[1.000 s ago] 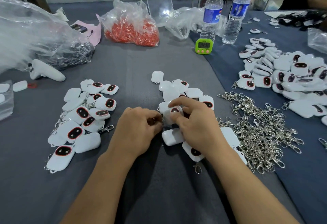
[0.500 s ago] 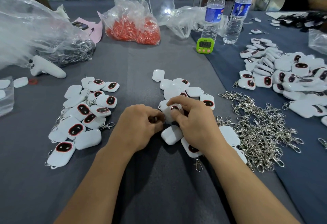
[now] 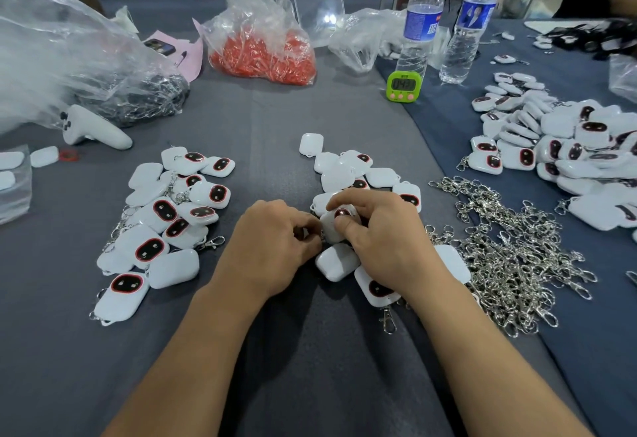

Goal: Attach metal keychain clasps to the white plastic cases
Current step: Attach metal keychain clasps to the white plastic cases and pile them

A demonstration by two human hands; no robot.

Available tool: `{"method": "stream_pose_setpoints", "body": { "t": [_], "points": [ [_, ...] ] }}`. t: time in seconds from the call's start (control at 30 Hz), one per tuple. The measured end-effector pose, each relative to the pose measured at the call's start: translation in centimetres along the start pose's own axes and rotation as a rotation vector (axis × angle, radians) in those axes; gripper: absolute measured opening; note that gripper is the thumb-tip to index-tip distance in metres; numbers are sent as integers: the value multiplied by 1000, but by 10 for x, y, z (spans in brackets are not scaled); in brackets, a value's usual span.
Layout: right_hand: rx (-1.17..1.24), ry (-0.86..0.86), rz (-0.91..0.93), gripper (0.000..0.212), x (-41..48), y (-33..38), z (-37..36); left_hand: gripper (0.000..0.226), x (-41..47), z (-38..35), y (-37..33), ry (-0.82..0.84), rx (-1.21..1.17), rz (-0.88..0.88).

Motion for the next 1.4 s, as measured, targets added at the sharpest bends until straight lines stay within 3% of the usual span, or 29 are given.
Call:
{"method": "stream_pose_setpoints", "body": {
  "t": [0.17,0.3,0.43,0.67,0.97,1.07,1.13,1.2,1.27,1.4],
  "points": [
    [28,-16,-16,16,0,-5,1,6,-3,5,-15,-93,141,-89],
    [127,-1,-128,14,0,-18,-4,13,-5,11,-19,-124,171,-114],
    [356,11,-273,16,-2,-29,-9,6,-6,21,0,-157,-133,26],
    [762,94,-412,18,-4,-32,-15,26,-4,5,15,-34,-530,154],
    [885,98,-374,26,-4,-25,-14,10,-1,0,16,-21,-837,250],
    [890,104,-363,27,-5,-23,-14,19,-4,-8,16,51,-896,289],
    [889,97,-351,28,-5,-22,-12,6,-3,-8,15,55,-911,295],
    [871,78,-327,24,-4,-21,-9,16,-2,-1,14,-8,-828,254],
    [802,25,-267,22,-3,-19,-3,21,-3,15,7,-122,-573,142],
    [497,-128,-71,21,-3,-7,8,6,-9,32,-33,-256,0,-227]
  ]
}}
Point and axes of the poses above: each hand's wrist, its own x-axis towards the middle knuckle, its own z-axis out of the back of the hand, y = z × x, the point moved 10 cm from there along x, towards the middle knuckle, and after that the axes turned 3 degrees about -x, right-handed, at the moved point
